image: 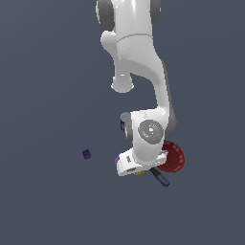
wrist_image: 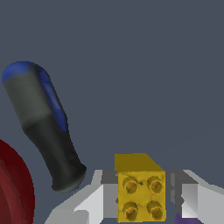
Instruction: Pick up a designated object from a clutter of objects.
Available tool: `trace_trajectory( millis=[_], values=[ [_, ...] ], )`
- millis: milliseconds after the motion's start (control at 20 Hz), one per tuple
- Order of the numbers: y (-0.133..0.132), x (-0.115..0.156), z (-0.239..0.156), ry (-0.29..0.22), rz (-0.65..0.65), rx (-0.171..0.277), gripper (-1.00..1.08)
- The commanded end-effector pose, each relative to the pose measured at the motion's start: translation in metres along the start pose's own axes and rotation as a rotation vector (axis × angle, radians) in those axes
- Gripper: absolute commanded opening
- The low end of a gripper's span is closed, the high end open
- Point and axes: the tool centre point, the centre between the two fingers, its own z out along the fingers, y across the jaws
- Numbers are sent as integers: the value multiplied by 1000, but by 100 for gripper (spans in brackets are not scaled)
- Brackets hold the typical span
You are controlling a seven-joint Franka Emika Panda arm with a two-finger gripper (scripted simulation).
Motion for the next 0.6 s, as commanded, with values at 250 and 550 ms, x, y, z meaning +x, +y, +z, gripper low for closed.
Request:
trace_trajectory(
  millis=[250, 550],
  values=[
    [0, 0, 0, 0, 0, 0, -100],
    [1, -5, -10, -1, 0, 0, -100]
  ],
)
